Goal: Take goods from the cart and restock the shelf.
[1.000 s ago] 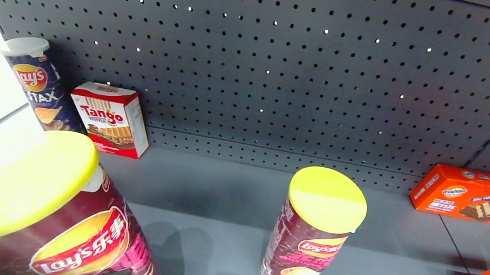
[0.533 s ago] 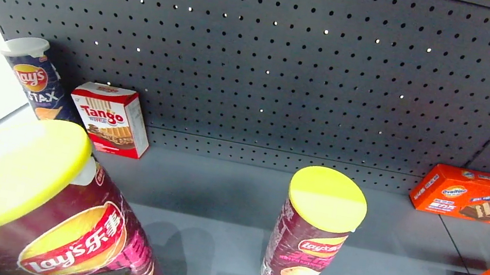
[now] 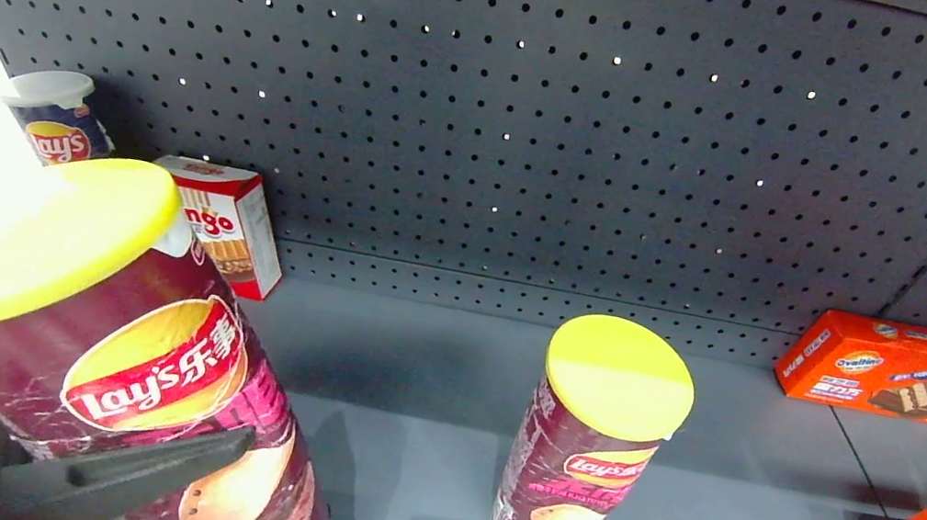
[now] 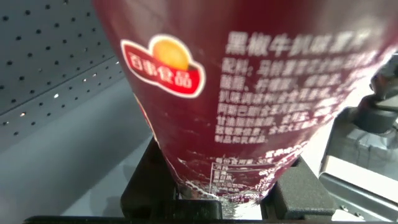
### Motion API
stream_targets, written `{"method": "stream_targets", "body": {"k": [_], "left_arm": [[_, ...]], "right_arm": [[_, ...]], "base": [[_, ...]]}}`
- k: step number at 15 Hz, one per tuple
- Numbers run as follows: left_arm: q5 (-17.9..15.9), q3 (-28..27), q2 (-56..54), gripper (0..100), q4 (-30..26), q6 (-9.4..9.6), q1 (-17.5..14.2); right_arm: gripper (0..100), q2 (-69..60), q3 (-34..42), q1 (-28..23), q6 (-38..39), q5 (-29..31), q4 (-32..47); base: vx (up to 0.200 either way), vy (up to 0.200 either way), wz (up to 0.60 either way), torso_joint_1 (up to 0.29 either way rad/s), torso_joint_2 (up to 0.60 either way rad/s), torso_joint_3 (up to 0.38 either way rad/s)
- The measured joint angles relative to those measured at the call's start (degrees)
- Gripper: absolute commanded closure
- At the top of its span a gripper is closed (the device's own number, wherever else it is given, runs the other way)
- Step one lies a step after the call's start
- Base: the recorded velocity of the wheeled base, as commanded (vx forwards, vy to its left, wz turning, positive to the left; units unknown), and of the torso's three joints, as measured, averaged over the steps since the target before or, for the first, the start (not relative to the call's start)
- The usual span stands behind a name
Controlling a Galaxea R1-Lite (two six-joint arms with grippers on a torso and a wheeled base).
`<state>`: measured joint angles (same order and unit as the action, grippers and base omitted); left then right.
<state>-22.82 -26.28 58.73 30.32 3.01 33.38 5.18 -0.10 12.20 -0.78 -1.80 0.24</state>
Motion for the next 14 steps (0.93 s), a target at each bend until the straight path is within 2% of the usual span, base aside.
{"method": "stream_targets", "body": {"k": [3, 6, 9, 12, 14], "left_arm": [[-0.1, -2.0, 2.6, 100, 0.1, -0.23, -2.3], [-0.2, -2.9, 5.1, 100, 0.2, -0.04, -3.1], [-0.2, -8.7, 10.6, 100, 0.6, 1.58, -3.0], [0.8, -16.1, 15.2, 100, -9.9, 2.76, -1.3], [0.4, -19.9, 18.3, 100, -11.4, 4.82, -0.8]], "right_arm": [[0, 0.0, 0.0, 0.0, 0.0, 0.0, 0.0], [0, 0.0, 0.0, 0.0, 0.0, 0.0, 0.0], [0, 0.1, 0.0, 0.0, 0.0, 0.0, 0.0], [0, 0.1, 0.0, 0.0, 0.0, 0.0, 0.0], [0, 0.1, 0.0, 0.0, 0.0, 0.0, 0.0]], "base": [[0.0, 0.0, 0.0, 0.0, 0.0, 0.0], [0.0, 0.0, 0.0, 0.0, 0.0, 0.0], [0.0, 0.0, 0.0, 0.0, 0.0, 0.0], [0.0, 0.0, 0.0, 0.0, 0.0, 0.0], [0.0, 0.0, 0.0, 0.0, 0.0, 0.0]]}}
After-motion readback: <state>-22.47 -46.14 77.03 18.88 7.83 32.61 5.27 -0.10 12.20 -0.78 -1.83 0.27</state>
